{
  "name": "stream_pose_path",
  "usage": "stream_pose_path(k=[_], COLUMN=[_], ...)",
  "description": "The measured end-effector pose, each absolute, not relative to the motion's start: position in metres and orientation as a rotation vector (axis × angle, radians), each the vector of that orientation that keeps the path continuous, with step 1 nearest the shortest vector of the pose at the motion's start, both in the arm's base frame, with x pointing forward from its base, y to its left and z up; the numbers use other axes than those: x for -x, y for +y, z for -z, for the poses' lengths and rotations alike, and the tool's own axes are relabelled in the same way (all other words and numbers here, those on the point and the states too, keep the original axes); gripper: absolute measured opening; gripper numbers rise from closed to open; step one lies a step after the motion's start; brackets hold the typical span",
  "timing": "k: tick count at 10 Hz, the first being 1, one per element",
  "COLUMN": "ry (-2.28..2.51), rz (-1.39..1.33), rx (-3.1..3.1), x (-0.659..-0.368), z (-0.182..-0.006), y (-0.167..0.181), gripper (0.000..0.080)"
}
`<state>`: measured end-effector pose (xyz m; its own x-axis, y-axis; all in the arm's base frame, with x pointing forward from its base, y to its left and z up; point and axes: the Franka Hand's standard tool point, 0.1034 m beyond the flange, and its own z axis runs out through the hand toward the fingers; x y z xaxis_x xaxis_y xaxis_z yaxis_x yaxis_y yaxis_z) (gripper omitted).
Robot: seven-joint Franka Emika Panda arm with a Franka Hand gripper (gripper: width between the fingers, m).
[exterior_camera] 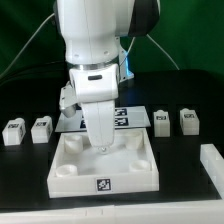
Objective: Assemble one leg
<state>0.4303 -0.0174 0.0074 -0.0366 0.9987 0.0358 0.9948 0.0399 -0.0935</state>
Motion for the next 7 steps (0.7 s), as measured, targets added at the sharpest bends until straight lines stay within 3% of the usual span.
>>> stream_pose_path(k=[3, 4, 5, 7], ry=[-2.196, -2.196, -2.197, -2.201], rz=[-0.066, -0.067, -0.063, -0.055], rx=[2.116, 2.116, 2.119, 2.124], x=[-0.4298, -0.4297, -0.4308, -0.4325], z=[-0.007, -0.0068, -0.0073, -0.0081], y=[-0.0179, -0.018, -0.0185, -0.0186], gripper=[0.0246, 0.0246, 0.0075, 0.0066])
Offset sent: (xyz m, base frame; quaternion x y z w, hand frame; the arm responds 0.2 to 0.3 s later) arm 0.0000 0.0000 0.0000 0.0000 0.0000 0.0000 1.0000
